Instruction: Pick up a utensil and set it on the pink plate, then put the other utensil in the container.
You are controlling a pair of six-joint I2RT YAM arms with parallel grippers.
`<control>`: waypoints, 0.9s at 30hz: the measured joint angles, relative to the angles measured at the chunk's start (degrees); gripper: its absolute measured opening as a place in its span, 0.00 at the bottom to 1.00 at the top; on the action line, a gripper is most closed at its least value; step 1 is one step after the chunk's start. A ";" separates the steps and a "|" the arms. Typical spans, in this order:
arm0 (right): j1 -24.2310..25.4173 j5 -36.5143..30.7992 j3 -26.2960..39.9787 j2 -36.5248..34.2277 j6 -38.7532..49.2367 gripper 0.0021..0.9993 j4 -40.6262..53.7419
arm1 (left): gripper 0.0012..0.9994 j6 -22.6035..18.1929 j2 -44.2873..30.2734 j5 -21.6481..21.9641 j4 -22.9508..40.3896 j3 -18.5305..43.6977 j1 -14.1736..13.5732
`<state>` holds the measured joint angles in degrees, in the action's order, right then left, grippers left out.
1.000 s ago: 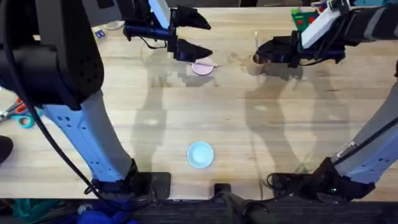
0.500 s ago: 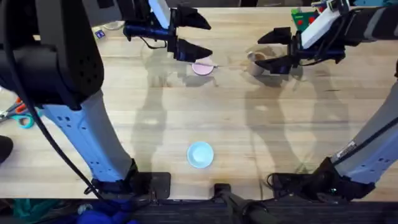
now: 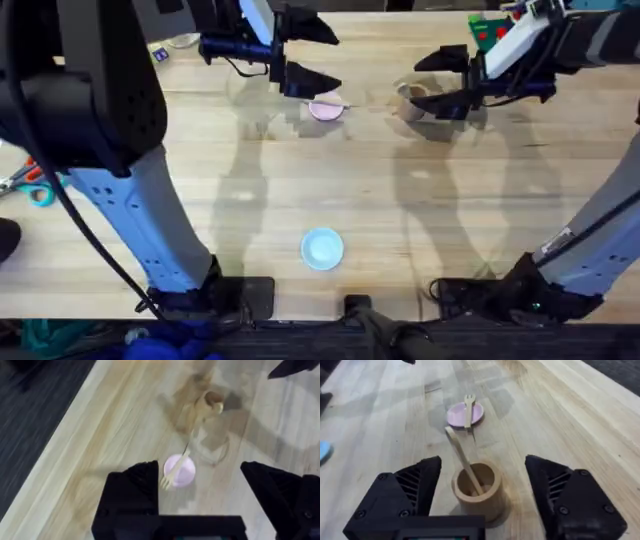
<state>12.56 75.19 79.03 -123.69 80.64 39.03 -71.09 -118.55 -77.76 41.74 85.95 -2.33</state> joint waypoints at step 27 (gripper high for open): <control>-1.18 -23.27 -0.25 30.01 -31.60 1.00 5.86 | 1.00 18.07 3.66 32.24 39.35 41.31 0.00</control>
<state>11.38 51.91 78.78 -93.68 49.04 44.88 -53.02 -114.89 -45.51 81.08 127.26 -2.33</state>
